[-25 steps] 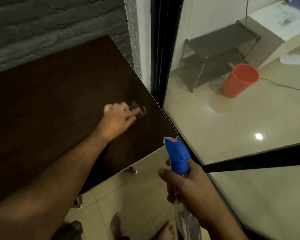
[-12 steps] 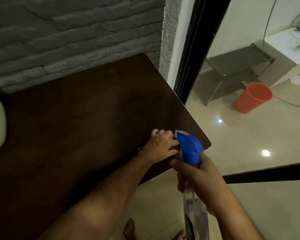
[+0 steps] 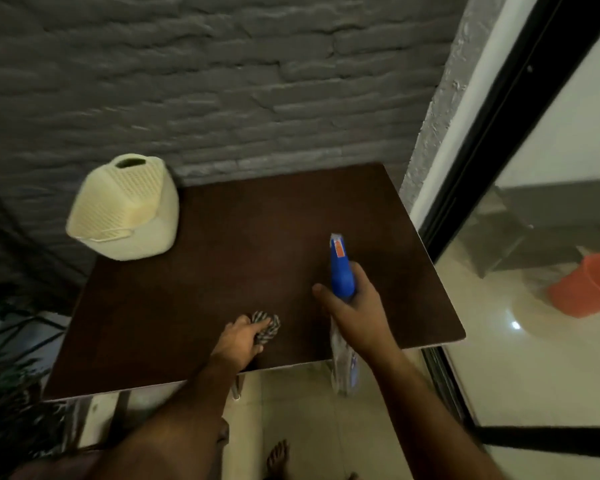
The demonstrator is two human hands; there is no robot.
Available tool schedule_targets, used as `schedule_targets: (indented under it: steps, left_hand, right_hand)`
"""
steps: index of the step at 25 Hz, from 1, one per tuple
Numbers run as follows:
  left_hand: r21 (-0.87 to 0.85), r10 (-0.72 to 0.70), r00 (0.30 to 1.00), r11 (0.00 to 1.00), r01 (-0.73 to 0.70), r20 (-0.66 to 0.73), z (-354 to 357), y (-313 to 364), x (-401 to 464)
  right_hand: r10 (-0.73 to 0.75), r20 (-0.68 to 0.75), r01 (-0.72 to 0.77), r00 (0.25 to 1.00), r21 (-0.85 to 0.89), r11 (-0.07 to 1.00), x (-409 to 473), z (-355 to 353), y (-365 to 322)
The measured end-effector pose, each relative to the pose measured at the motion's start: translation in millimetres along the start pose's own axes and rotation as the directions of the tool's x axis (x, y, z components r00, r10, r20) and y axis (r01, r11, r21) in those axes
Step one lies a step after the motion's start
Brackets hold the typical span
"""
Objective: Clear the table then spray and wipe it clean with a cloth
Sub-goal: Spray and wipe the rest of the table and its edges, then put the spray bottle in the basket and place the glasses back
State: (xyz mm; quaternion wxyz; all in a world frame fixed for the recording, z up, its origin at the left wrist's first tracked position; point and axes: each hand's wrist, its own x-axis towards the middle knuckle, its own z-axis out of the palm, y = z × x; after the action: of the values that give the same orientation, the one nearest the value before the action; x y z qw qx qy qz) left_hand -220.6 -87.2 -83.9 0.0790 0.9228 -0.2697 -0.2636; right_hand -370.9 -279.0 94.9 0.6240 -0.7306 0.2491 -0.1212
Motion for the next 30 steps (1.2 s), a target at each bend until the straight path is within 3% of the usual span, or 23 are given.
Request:
schedule_targets:
  steps: [2, 4, 10, 16, 23, 30]
  left_hand:
    - [-0.092, -0.089, 0.996, 0.992, 0.088, -0.006, 7.6, -10.1, -33.2]
    - [-0.068, -0.124, 0.992, 0.990, 0.123, -0.009, 9.9, -16.2, -55.4]
    - [-0.227, -0.224, 0.957, 0.957, 0.181, -0.182, -54.4, -33.9, -66.2]
    - [-0.413, -0.218, 0.940, 0.906, 0.095, -0.263, -92.8, -53.8, -50.4]
    - [-0.524, -0.253, 0.914, 0.850, 0.054, -0.316, -147.6, -104.2, -25.3]
    - [-0.486, -0.128, 0.890, 0.866, -0.115, -0.438, -256.6, -153.2, -5.7]
  right_hand:
    - [-0.036, 0.043, 0.037, 0.998, -0.027, 0.999, -7.4, 6.4, -6.3]
    - [-0.058, 0.087, 0.061, 0.995, -0.038, 0.997, -11.0, 13.8, -13.8]
    - [-0.175, 0.229, 0.196, 0.958, -0.075, 0.978, 2.2, 47.2, -57.4]
    - [-0.134, 0.318, 0.199, 0.938, -0.181, 0.963, 35.0, 81.5, -68.4]
    - [0.015, 0.262, 0.112, 0.965, -0.465, 0.878, 101.8, 135.6, -78.1]
    - [0.052, 0.276, 0.079, 0.960, -0.444, 0.893, 155.2, 185.3, -120.2]
